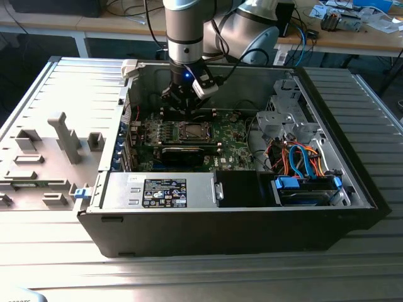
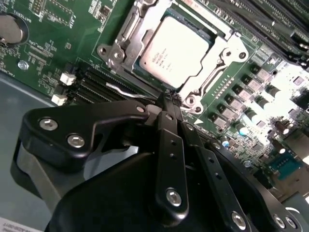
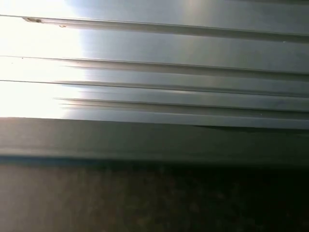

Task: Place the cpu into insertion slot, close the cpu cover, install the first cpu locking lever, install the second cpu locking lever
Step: 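Install the first cpu locking lever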

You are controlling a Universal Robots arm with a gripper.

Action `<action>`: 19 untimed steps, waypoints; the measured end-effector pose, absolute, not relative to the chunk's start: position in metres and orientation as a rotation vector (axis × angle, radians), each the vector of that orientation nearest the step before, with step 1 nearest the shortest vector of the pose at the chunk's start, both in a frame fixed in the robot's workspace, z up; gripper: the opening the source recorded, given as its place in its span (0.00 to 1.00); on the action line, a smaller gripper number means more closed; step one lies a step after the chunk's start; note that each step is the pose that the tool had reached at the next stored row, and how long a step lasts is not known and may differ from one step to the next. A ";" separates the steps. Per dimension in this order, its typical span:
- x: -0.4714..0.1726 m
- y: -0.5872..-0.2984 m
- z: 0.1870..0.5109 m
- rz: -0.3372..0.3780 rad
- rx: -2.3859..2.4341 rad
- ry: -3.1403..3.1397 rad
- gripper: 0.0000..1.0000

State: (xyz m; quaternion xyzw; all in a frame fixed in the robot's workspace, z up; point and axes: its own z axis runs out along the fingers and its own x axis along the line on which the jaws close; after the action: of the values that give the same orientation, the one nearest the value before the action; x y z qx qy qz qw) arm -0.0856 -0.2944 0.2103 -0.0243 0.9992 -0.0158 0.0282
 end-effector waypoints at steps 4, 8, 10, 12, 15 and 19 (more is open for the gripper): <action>-0.086 -0.292 0.210 -0.049 -0.077 3.084 0.11; -0.079 -0.292 0.208 -0.049 -0.078 3.084 0.11; -0.077 -0.292 0.208 -0.049 -0.078 3.085 0.11; -0.075 -0.292 0.206 -0.049 -0.078 3.085 0.11; -0.072 -0.292 0.203 -0.049 -0.078 3.086 0.11; -0.068 -0.292 0.200 -0.049 -0.078 3.086 0.11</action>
State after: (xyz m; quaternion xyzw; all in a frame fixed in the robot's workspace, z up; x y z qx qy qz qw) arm -0.0680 -0.2922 0.2004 -0.0253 0.9992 -0.0159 0.0272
